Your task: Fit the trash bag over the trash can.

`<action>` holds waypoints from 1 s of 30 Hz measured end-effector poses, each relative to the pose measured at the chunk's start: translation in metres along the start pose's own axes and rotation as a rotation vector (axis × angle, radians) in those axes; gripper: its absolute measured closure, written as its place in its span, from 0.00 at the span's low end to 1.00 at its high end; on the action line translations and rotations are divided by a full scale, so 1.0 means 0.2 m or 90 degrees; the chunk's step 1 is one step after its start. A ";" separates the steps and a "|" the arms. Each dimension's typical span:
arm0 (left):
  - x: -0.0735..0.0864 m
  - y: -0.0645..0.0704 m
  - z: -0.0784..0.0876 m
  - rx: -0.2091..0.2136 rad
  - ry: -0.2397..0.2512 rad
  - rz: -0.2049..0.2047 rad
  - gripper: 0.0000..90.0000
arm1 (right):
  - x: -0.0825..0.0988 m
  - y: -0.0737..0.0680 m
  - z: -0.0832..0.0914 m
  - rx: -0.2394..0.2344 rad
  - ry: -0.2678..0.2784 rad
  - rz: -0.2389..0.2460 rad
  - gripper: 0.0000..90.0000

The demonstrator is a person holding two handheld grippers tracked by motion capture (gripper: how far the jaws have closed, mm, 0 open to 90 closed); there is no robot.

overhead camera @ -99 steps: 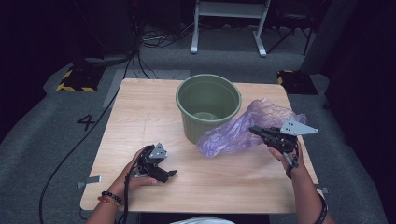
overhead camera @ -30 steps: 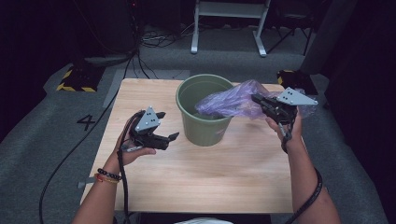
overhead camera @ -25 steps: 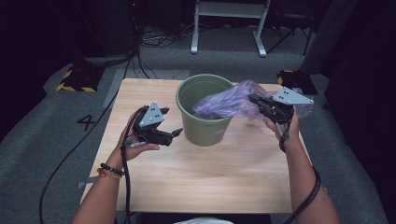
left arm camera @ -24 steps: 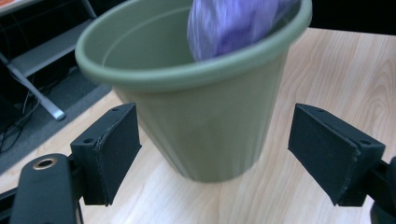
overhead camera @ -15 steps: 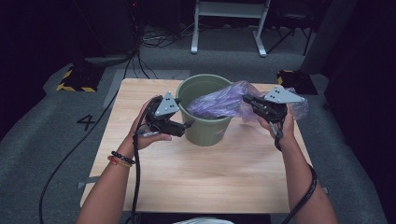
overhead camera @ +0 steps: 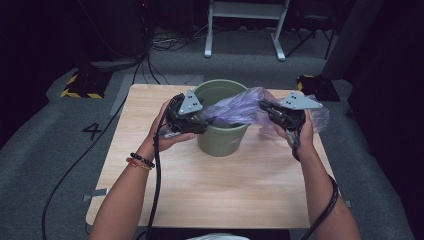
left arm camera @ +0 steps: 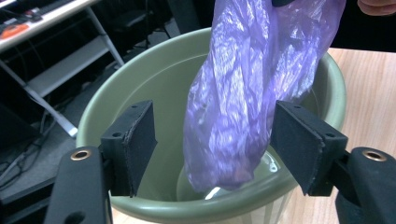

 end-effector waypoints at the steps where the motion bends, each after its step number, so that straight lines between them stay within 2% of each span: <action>1: 0.00 0.00 -0.01 0.000 -0.003 0.000 0.37 | 0.00 0.00 0.00 0.001 -0.001 0.001 0.97; 4: 0.00 -0.02 -0.04 -0.009 -0.014 -0.002 0.39 | -0.01 -0.01 -0.01 -0.001 0.000 0.005 0.97; 6: -0.01 -0.04 -0.07 -0.005 -0.022 0.006 0.41 | -0.01 -0.01 -0.01 -0.004 0.001 0.005 0.97; 10: -0.02 -0.04 -0.10 -0.005 -0.027 0.003 0.41 | -0.02 -0.03 -0.02 -0.007 -0.003 0.012 0.97; 15: -0.06 -0.02 -0.13 0.025 -0.019 0.007 0.30 | -0.04 -0.06 -0.04 -0.010 -0.008 0.027 0.98; 19: -0.10 0.01 -0.15 0.037 -0.013 0.007 0.27 | -0.05 -0.09 -0.04 -0.019 -0.006 0.043 0.98; 23: -0.13 0.02 -0.18 0.031 -0.012 0.008 0.26 | -0.07 -0.13 -0.04 -0.031 -0.007 0.060 0.98; 27: -0.14 0.05 -0.21 0.034 -0.031 -0.009 0.37 | -0.09 -0.15 -0.04 -0.039 -0.005 0.071 0.98; 28: -0.14 0.05 -0.22 0.036 -0.032 -0.012 0.45 | -0.09 -0.16 -0.04 -0.042 -0.006 0.072 0.98; 30: -0.14 0.06 -0.23 0.032 -0.039 -0.021 0.54 | -0.10 -0.17 -0.04 -0.045 -0.005 0.075 0.98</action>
Point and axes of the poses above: each handheld gripper's, and its own axes: z roughly backward along the jaws, x roughly out of its underside, y roughly to its right, the point moved 3 cm from there along -z, roughly forward along the jaws
